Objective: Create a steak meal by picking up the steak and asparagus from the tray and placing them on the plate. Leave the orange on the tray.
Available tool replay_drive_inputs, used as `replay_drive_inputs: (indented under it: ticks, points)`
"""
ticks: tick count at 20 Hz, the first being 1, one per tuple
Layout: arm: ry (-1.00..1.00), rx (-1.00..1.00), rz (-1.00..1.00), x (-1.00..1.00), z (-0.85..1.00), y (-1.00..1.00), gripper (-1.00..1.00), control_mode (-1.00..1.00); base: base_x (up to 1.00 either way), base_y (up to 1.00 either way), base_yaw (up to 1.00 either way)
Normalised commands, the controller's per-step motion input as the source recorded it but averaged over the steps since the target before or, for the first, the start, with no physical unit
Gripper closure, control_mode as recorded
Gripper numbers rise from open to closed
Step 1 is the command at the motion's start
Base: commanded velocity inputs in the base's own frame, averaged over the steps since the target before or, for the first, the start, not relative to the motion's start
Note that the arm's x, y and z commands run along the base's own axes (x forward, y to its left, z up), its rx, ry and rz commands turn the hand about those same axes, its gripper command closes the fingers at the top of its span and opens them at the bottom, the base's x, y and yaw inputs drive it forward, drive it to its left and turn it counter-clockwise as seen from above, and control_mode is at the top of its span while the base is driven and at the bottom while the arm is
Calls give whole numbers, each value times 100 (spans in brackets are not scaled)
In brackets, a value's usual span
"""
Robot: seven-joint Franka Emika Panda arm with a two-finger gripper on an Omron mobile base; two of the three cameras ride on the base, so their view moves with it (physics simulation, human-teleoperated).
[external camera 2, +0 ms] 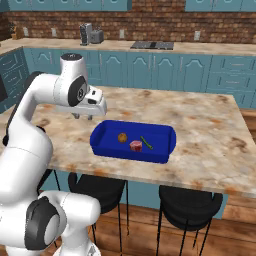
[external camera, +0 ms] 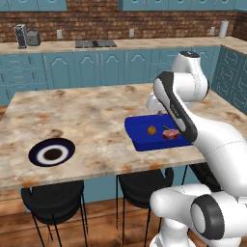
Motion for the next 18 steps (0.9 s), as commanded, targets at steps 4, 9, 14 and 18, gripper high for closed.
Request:
replay_drive_inputs:
  ticks: [4,9,14,18]
  points:
    - [0,0,-2,0,-14,-23,-100,-100,0,0,0]
    - [0,0,-10,0,-35,-47,-100,-100,0,0,0]
    - [0,0,-12,2,-46,-53,-100,-100,0,0,0]
    - [5,0,-16,26,-59,-62,-100,-100,0,0,0]
